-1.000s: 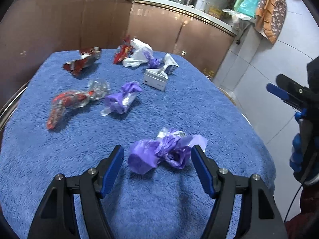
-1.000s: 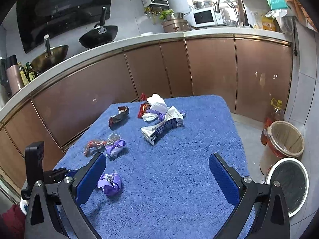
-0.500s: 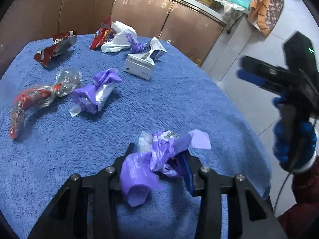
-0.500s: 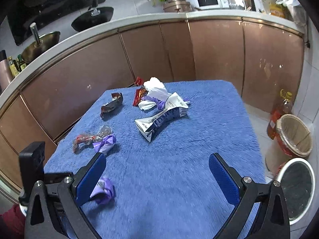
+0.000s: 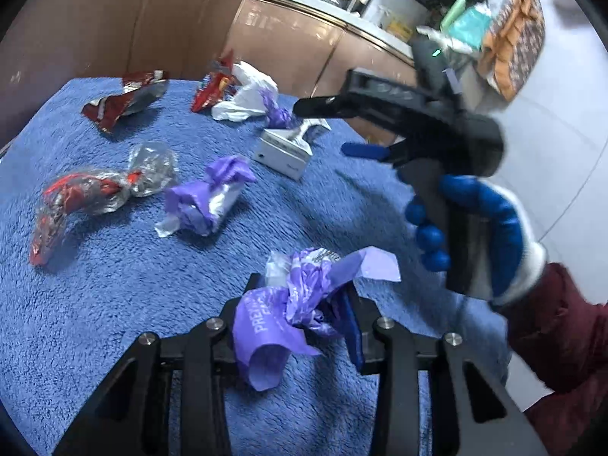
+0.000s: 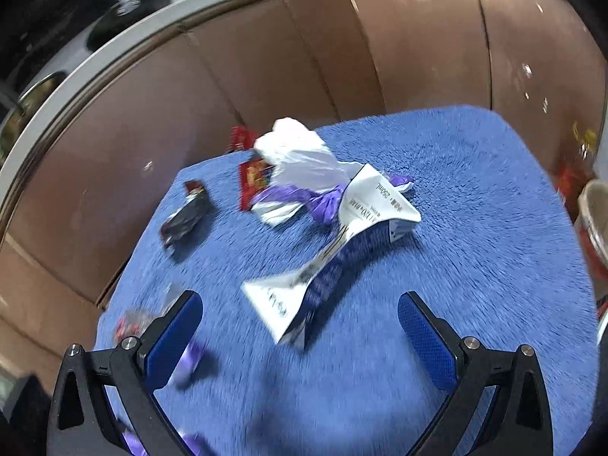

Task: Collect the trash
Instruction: 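Grasp the purple wrapper with the left tool while the right tool grasps the milk carton, then lift both items and carry them toward the black-lined bin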

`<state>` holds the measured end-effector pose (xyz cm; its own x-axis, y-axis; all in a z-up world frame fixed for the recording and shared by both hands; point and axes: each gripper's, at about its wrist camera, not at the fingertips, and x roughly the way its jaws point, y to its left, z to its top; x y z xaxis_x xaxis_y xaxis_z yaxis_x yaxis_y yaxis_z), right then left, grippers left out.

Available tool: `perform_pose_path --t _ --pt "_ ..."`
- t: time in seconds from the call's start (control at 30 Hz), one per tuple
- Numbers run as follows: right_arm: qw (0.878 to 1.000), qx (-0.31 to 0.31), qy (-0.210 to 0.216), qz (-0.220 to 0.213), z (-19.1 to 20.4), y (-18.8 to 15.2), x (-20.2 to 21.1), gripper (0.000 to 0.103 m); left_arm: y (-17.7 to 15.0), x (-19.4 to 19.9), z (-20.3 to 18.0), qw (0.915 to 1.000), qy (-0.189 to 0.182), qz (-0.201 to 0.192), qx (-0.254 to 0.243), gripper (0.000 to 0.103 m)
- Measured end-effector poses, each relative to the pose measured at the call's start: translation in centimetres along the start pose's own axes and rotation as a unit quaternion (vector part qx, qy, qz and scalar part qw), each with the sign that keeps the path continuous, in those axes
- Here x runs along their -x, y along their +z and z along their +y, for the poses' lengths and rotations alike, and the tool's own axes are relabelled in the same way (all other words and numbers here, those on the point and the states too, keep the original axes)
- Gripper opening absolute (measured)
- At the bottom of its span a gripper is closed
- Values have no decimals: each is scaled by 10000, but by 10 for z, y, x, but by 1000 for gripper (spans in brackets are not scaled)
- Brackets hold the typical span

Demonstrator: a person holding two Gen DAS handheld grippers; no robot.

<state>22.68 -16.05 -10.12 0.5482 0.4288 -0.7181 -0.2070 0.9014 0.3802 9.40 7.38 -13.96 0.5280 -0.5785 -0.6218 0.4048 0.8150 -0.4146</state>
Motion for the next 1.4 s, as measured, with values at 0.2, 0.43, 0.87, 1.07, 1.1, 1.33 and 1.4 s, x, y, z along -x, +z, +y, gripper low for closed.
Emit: perform_pose_path --t 0.2,0.43,0.87,1.07,1.1,1.33,1.4 --pt "9990 -345 -221 154 -6 19 -30 78 -1 7 11 9993 -98 -200 312 36" --pt "9967 -317 -678 329 -8 18 -42 50 0 7 13 9988 -44 -279 400 36" --pt "9995 -180 -111 219 -3 -7 21 30 -8 18 2 9975 384 -410 434 36" --pt "9999 -39 141 -4 11 -25 70 28 -16 39 -15 9967 460 -509 429 36" --pt "9998 -29 180 -42 13 -29 78 28 -17 45 -19 9964 481 -551 417 36" --pt "9983 35 414 -420 25 -50 134 28 -19 84 -48 9937 699 -858 177 36" --pt "9975 62 444 -543 27 -55 151 28 -17 93 -59 9926 766 -936 79 36"
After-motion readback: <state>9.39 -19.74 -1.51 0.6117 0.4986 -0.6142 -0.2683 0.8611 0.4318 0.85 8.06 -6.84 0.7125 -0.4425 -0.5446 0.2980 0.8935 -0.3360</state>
